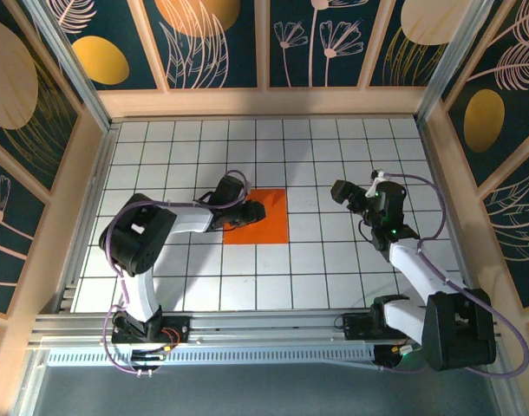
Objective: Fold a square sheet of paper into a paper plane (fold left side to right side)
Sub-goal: Move the square sheet of paper to the center of the table.
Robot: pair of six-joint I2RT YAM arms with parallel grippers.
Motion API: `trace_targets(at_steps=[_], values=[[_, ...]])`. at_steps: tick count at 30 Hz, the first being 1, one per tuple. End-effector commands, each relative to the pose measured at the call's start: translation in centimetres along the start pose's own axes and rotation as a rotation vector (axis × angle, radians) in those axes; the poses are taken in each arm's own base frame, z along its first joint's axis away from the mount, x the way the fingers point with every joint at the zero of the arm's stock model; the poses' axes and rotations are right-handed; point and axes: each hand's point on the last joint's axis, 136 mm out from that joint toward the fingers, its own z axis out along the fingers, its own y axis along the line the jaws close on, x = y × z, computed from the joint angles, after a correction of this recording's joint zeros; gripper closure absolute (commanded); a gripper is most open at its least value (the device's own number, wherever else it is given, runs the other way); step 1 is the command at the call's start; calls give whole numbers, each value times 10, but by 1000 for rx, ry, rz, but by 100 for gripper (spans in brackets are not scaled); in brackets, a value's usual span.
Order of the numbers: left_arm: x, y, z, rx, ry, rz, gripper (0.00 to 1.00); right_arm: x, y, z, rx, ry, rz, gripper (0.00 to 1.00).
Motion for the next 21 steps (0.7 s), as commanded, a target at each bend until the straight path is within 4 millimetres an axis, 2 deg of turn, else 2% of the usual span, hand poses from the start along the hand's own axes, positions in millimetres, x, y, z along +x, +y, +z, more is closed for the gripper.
trace_targets(at_steps=[1, 5, 8, 11, 15, 21], values=[[16, 10, 13, -39, 81, 25, 69, -9, 3, 2, 9, -16, -31, 1], [-3, -12, 8, -2, 44, 61, 67, -9, 3, 6, 17, 8, -35, 2], [-21, -29, -7, 6, -14, 84, 66, -7, 5, 12, 23, 42, -50, 2], [-36, -38, -29, -5, -103, 94, 65, -3, 11, 22, 36, 99, -92, 7], [-39, -36, -56, -32, -184, 80, 66, 16, 26, 43, 50, 218, -185, 8], [-15, -6, -70, -85, -191, 15, 70, 58, 49, 88, 110, 393, -343, 8]])
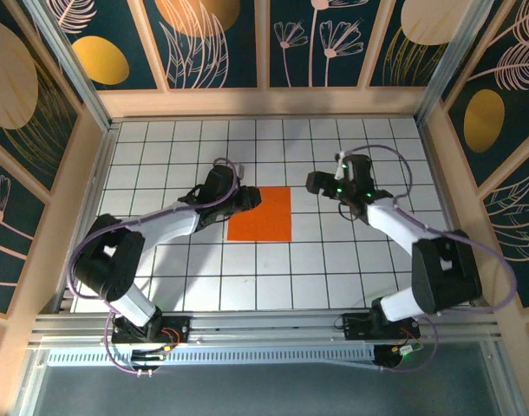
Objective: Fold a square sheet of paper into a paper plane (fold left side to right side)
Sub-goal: Move the square sheet of paper to the center of the table, then pick up the square sheet of paper from the center of the table.
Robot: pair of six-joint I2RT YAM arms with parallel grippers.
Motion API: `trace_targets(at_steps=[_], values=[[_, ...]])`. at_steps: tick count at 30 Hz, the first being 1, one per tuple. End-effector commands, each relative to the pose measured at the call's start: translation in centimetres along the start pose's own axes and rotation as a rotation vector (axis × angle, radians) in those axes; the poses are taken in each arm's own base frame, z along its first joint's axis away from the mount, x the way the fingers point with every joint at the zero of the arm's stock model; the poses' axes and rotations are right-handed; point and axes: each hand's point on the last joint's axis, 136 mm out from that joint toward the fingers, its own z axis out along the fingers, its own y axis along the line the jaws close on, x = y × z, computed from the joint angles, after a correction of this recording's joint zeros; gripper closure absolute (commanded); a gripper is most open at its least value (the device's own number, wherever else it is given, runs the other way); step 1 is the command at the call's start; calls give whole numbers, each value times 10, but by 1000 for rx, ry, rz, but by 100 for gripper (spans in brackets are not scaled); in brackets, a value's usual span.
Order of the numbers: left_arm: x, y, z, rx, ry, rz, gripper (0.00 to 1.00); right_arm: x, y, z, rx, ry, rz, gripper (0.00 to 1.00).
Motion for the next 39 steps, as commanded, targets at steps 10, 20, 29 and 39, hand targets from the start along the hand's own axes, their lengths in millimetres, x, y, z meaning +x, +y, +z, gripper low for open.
trace_targets(at_steps=[10, 20, 29, 39], values=[[54, 53, 4, -119, 101, -85, 78, 48, 50, 86, 62, 260, -227, 14], [71, 76, 15, -187, 153, -83, 82, 67, 59, 117, 146, 306, -346, 14], [88, 92, 25, -223, 200, -95, 84, 89, 60, 114, 152, 360, -364, 15], [83, 83, 28, -177, 181, -113, 85, 94, 79, 91, 115, 377, -379, 19]])
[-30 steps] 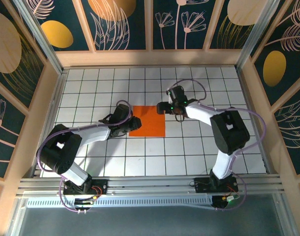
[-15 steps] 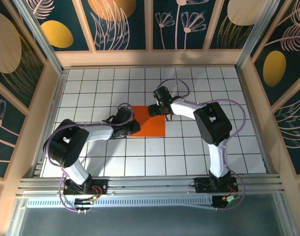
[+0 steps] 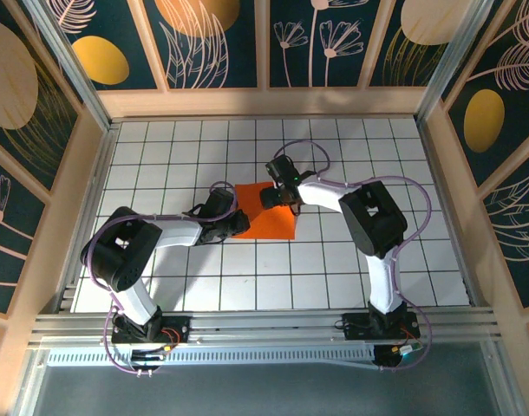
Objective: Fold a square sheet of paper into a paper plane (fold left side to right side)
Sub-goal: Pick up the square sheet of paper from the center of the table.
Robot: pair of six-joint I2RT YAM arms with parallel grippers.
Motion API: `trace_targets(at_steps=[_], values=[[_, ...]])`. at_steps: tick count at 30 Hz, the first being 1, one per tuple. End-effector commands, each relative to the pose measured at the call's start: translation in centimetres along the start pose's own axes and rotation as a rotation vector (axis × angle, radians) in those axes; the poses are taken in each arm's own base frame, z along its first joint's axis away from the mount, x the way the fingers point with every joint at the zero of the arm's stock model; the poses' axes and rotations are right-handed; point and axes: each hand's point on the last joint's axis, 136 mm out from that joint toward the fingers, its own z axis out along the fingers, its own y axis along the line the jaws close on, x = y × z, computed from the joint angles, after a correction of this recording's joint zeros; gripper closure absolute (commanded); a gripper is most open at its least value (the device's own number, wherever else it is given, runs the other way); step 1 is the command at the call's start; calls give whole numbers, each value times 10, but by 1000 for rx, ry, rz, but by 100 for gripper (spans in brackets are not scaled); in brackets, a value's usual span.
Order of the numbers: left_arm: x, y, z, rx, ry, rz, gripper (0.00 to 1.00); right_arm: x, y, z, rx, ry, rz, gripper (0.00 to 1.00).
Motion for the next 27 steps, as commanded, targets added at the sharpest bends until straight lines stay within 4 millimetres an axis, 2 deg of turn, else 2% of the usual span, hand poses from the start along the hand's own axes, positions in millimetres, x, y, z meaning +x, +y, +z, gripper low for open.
trace_targets(at_steps=[1, 6, 14, 21, 27], values=[[16, 12, 7, -27, 50, -29, 85, 17, 12, -18, -27, 56, -17, 20], [15, 5, 6, 5, 46, -40, 85, 14, 23, -31, -78, 58, -13, 29], [6, -9, 0, 66, 9, -53, 82, 15, 32, -34, -149, 72, 5, 46], [-13, -16, -19, 62, -78, -22, 68, 17, 36, -37, -247, 80, 45, 60], [-33, -10, -47, 41, -170, 15, 47, 5, 38, -62, -446, 22, 108, 67]])
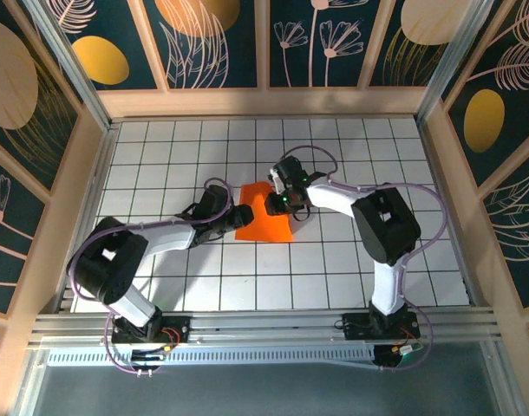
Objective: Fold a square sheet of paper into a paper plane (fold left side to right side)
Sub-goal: Pick up the square sheet of paper from the center of the table, then place a square sheet of paper at the center of the table.
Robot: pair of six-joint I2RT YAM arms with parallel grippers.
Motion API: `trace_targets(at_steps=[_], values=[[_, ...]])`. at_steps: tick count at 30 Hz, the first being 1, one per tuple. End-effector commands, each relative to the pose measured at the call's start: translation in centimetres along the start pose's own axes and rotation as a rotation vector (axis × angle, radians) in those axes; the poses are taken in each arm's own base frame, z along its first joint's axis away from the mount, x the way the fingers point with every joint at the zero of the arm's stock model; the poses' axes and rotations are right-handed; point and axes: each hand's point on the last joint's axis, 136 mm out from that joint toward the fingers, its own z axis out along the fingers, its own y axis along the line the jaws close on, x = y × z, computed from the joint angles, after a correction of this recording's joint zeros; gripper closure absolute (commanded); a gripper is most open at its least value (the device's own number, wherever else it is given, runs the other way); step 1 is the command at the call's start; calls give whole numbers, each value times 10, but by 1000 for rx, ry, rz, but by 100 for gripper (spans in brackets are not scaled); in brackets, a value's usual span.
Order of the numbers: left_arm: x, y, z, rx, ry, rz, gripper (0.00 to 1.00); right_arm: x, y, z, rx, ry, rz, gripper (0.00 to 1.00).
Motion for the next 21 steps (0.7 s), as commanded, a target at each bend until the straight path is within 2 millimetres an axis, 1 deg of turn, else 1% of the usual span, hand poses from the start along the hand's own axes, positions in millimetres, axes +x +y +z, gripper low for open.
trace_targets(at_steps=[1, 2, 3, 5, 7, 8, 9, 12, 14, 16, 19, 21], values=[[-15, 11, -21, 0, -74, 9, 42, -19, 20, -32, -192, -84, 20, 68], [-21, 11, -28, 36, -97, -1, 38, -18, 28, -37, -243, -85, 17, 68], [-25, 12, -35, 69, -119, -10, 35, -23, 21, -45, -269, -106, 36, 69], [-33, 12, -51, 138, -168, -21, 28, -28, 20, -62, -333, -137, 42, 71], [-42, 5, -71, 216, -232, 4, 19, -32, 18, -79, -374, -169, 34, 71], [-45, 0, -78, 247, -258, 23, 15, -35, 20, -89, -400, -186, 22, 71], [-49, -8, -89, 289, -293, 50, 11, -37, 21, -101, -424, -203, 5, 71], [-56, -36, -120, 419, -376, 135, 2, -42, 31, -137, -496, -248, -59, 71], [-60, -55, -140, 501, -422, 194, 1, -42, 42, -160, -548, -272, -112, 72], [-62, -73, -158, 570, -449, 258, 1, -38, 59, -185, -620, -293, -181, 72], [-63, -95, -173, 647, -451, 334, 1, -30, 83, -218, -736, -314, -259, 72], [-64, -107, -180, 691, -446, 372, 1, -25, 95, -236, -794, -332, -299, 72]])
